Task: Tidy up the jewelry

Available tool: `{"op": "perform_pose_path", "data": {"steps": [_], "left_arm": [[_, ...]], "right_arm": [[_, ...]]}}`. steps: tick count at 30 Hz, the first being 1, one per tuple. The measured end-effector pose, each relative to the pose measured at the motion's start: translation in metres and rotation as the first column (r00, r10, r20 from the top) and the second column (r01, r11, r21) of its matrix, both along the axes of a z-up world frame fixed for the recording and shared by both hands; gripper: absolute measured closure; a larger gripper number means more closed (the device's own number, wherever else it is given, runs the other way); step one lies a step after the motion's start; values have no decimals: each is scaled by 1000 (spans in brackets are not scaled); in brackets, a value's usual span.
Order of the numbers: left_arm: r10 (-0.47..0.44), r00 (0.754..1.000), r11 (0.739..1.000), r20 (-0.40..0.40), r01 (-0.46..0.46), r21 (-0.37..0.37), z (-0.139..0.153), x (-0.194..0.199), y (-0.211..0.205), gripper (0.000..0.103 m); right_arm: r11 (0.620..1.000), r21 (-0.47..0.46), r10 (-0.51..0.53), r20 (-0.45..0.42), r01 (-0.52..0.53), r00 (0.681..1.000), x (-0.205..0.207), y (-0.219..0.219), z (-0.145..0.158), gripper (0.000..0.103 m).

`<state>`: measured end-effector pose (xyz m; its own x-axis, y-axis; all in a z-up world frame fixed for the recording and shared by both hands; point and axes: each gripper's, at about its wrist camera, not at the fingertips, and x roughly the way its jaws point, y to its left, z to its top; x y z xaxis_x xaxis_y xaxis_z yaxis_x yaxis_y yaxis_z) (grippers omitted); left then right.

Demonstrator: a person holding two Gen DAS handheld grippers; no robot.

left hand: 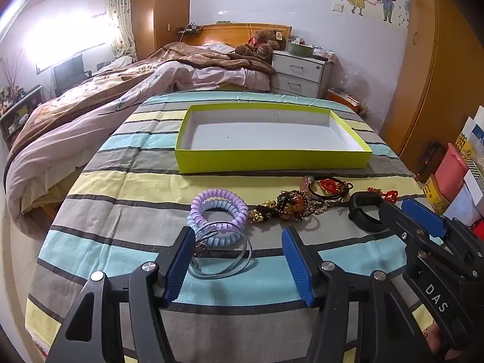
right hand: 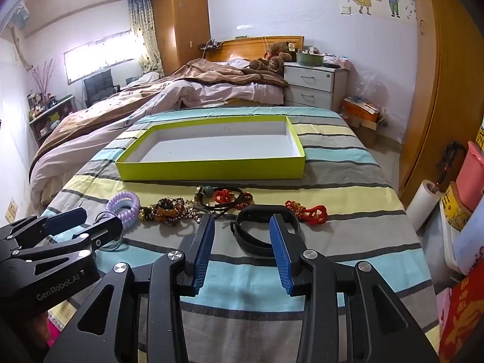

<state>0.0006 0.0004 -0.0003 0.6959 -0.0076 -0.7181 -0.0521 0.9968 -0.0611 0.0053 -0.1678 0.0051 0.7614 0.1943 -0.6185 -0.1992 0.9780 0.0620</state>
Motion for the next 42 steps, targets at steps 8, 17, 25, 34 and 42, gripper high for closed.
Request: {"op": "perform_pose_path", "data": {"steps": [8, 17, 25, 34, 42], "left_arm": [[13, 1000, 1000, 6, -13, 28, 2, 0, -3, 44], [16, 1000, 1000, 9, -16, 18, 5, -6, -1, 44], [18, 1000, 1000, 9, -18, 20, 5, -8, -1, 44], [23, 1000, 1000, 9, -23, 17, 6, -12, -1, 44], [25, 1000, 999, 5, -25, 19, 6, -13, -1, 44]], "right_arm": [[1000, -12, -1, -19, 0, 1000, -3, 6, -5, 64], [1000, -2, 0, -17, 0, 1000, -5, 2, -2, 64], [1000, 0, -1, -17, 1, 1000, -5, 1, -2, 64], [1000, 2, 2, -15, -2, 1000, -8, 2, -1, 64], [1000, 2, 0, -15, 0, 1000, -7, 2, -1, 64]]}}
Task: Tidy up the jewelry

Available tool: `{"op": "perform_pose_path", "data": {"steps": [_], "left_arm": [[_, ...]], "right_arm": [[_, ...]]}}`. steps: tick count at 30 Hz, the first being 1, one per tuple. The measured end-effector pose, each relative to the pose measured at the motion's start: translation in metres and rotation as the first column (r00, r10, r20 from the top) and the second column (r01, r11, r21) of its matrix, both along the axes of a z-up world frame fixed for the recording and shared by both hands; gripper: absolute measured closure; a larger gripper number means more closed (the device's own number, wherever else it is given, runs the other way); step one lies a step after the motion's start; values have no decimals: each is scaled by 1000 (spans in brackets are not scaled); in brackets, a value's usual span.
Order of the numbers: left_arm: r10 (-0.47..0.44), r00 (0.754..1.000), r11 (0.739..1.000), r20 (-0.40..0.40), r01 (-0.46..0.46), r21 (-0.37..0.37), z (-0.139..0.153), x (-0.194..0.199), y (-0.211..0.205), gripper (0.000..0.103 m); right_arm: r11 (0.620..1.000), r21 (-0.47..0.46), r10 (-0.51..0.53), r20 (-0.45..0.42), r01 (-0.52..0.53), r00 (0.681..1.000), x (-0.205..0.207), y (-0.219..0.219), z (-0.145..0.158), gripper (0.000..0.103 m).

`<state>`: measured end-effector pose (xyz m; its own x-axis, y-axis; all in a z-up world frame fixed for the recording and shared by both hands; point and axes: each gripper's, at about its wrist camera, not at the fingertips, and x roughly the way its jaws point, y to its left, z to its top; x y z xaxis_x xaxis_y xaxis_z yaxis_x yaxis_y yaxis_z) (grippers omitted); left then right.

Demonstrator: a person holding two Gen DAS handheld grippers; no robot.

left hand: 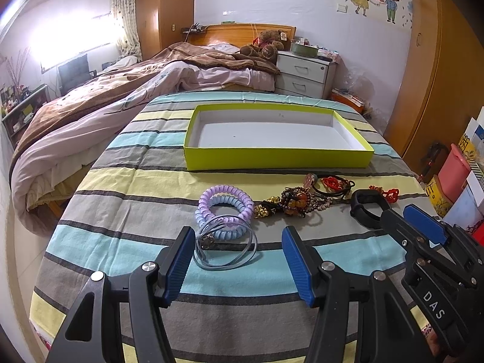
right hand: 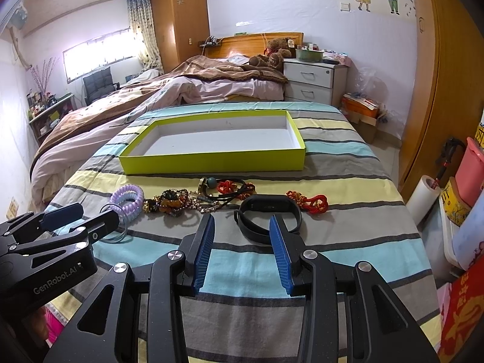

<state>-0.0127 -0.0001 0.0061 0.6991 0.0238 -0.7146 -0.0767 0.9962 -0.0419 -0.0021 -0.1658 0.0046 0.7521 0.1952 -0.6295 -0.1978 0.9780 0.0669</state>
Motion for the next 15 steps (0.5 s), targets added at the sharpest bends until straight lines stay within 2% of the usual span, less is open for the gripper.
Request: {"op": "perform_pose_path", "data": {"steps": [15], "left_arm": [[1, 1000, 1000, -2, -1, 1, -1, 1, 0, 44]], "right_arm": [[1000, -1, -2, 1, 2, 1000, -1, 0, 0, 64]]}}
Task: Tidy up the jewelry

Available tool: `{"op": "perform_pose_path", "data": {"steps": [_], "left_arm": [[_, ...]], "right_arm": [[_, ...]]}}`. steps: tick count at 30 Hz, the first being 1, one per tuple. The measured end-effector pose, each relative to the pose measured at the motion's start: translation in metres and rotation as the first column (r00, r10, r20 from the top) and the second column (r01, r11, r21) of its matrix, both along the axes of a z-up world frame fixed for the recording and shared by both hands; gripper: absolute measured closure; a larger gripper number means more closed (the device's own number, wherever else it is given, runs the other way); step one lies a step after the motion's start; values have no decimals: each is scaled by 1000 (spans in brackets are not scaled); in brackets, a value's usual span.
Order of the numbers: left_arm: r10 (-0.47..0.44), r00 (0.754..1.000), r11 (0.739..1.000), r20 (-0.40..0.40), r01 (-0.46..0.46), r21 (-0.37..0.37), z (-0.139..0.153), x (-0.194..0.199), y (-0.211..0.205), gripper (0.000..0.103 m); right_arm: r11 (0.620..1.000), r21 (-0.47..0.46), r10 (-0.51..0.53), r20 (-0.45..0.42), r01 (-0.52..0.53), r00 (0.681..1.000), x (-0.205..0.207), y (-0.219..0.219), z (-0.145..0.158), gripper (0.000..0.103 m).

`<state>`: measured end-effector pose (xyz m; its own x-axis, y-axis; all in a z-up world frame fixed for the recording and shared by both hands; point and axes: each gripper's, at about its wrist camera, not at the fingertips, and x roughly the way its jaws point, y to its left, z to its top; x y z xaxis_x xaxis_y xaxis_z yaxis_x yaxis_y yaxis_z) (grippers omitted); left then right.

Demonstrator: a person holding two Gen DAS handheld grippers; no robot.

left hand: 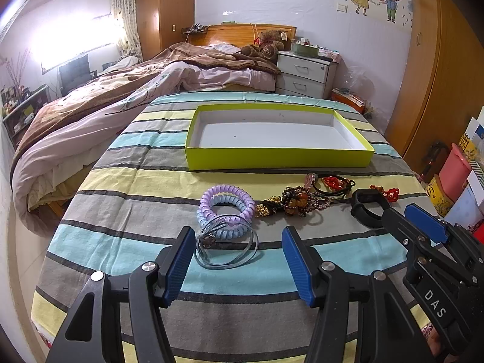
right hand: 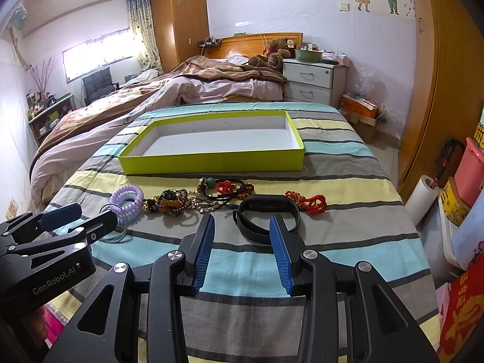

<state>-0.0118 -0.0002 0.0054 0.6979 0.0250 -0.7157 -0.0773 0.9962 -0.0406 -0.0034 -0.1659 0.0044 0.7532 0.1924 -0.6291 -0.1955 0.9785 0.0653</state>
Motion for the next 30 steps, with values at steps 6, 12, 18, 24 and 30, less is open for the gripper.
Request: {"op": "perform_pose_path", "data": {"steps": [6, 12, 18, 24, 30], "left_arm": [[-1, 1000, 1000, -2, 1, 4, 1, -1, 1, 44], [0, 1000, 1000, -1, 0, 5, 2, -2, 1, 44], [1, 1000, 1000, -2, -1, 4, 2, -2, 1, 44], [0, 1000, 1000, 0, 0, 8, 3, -2, 1, 44], [0, 1000, 1000, -2, 0, 6, 2, -2, 2, 44]], "right_arm": [[1000, 2, -1, -1, 1, 1000, 0, -1, 0, 64], [1000, 3, -2, 1, 2, 1000, 0, -1, 0, 64], [1000, 5, -1, 1, 1, 1000, -1, -1, 1, 64], [1000, 3, -1, -1, 1, 1000, 0, -1, 0, 64], [1000, 7, -7, -1, 7, 1000, 1, -4, 1, 64]]}}
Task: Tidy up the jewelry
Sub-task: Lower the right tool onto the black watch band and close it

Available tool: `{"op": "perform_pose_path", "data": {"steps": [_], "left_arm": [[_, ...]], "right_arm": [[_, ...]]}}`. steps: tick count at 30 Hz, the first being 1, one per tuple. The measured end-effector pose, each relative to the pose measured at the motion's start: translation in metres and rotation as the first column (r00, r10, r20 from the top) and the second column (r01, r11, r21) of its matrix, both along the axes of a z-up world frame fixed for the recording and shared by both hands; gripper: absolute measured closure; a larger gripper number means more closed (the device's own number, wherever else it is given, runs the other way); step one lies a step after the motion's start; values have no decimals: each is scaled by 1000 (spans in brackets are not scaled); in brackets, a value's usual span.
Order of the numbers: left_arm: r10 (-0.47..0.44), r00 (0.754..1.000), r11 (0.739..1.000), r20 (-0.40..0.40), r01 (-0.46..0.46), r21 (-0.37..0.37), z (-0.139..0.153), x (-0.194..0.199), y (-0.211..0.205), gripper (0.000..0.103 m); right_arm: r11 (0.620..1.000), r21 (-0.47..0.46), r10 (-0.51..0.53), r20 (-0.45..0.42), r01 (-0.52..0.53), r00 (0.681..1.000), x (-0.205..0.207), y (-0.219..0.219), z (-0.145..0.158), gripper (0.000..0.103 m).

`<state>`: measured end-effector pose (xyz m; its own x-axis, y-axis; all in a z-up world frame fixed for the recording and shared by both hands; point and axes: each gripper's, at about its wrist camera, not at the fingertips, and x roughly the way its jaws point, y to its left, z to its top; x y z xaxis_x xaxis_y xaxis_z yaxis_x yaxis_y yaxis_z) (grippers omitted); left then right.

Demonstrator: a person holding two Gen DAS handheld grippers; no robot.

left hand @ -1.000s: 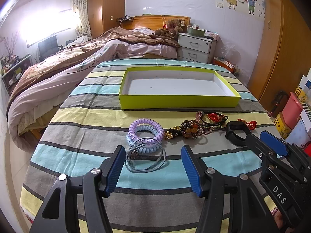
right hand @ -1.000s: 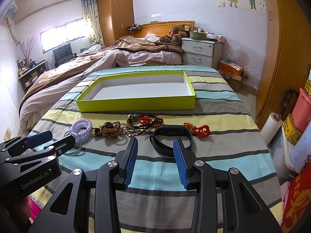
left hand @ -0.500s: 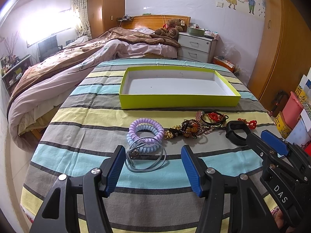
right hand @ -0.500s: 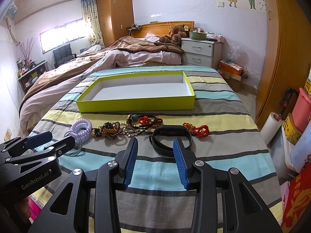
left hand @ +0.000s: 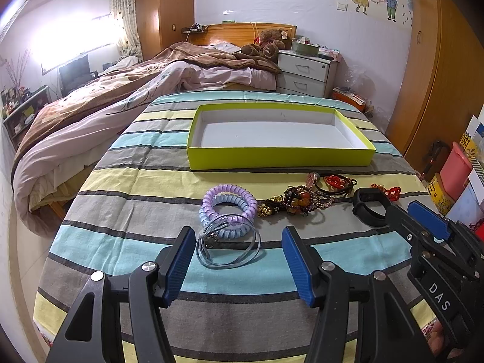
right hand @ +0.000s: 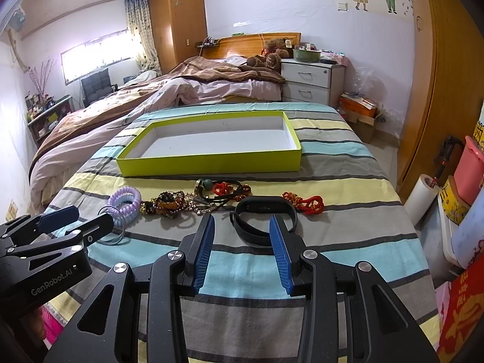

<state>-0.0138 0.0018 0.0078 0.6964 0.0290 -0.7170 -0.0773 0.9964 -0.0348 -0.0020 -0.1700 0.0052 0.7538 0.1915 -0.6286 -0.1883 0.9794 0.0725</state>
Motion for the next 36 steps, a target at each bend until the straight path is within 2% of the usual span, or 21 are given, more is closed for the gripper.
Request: {"op": "perform_pose_path", "data": {"steps": [11, 15, 18, 22, 26, 32, 34, 36], "left_arm": [[-3, 1000, 1000, -9, 3, -3, -2, 5, 2, 44], [-30, 999, 997, -10, 29, -75, -5, 7, 15, 44], [-32, 999, 992, -13, 30, -124, -5, 10, 26, 44], [-48, 998, 991, -28, 44, -126, -6, 15, 37, 44], [-49, 998, 985, -47, 40, -168, -8, 20, 49, 44], [-20, 997, 983, -70, 7, -184, -14, 27, 62, 44], [-16, 997, 982, -78, 1, -191, -16, 30, 66, 44], [-15, 996, 982, -88, -2, -190, -19, 32, 68, 44]], "right_arm": [[1000, 1, 6, -7, -6, 1000, 3, -2, 1, 64], [1000, 17, -5, -21, 5, 1000, 7, -13, 0, 63], [999, 18, -28, -43, 29, 999, 12, -23, -2, 54], [999, 30, -27, -73, 29, 997, 19, -34, -5, 54], [999, 37, -23, -124, 28, 992, 34, -42, -14, 54], [1000, 31, 4, -172, 1, 985, 49, -42, -21, 54], [1000, 15, 13, -173, -10, 985, 52, -40, -22, 57], [1000, -2, 11, -176, -12, 984, 55, -39, -23, 76]]}}
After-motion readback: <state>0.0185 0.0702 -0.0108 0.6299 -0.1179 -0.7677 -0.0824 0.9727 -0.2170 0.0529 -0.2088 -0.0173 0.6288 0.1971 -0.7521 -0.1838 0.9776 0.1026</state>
